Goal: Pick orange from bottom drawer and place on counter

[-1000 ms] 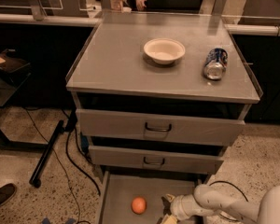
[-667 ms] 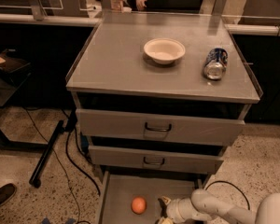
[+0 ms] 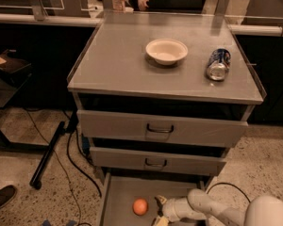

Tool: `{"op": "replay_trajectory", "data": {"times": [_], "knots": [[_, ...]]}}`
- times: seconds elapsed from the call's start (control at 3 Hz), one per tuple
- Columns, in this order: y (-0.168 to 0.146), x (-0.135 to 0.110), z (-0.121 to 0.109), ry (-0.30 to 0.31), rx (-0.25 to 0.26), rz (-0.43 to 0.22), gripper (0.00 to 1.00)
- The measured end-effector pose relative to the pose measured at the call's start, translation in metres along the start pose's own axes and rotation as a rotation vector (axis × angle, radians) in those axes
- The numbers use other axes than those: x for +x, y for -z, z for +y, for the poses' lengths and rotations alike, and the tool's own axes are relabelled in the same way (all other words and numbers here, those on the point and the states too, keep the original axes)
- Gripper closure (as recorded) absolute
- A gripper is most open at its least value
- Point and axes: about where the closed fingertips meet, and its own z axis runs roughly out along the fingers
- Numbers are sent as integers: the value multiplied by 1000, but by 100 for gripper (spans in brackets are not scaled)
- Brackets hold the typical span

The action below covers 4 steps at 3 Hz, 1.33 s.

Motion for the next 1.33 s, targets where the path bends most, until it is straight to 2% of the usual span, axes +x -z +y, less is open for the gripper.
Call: {"op": "replay_trajectory", "data": {"times": [0.33, 0.67, 1.0, 1.33], "knots": [[8, -6, 1, 6, 14, -28, 0], [21, -32, 1, 41, 30, -49, 0], [36, -60, 11, 90, 35, -61, 0], [37, -62, 14, 94, 31, -61, 0]]}}
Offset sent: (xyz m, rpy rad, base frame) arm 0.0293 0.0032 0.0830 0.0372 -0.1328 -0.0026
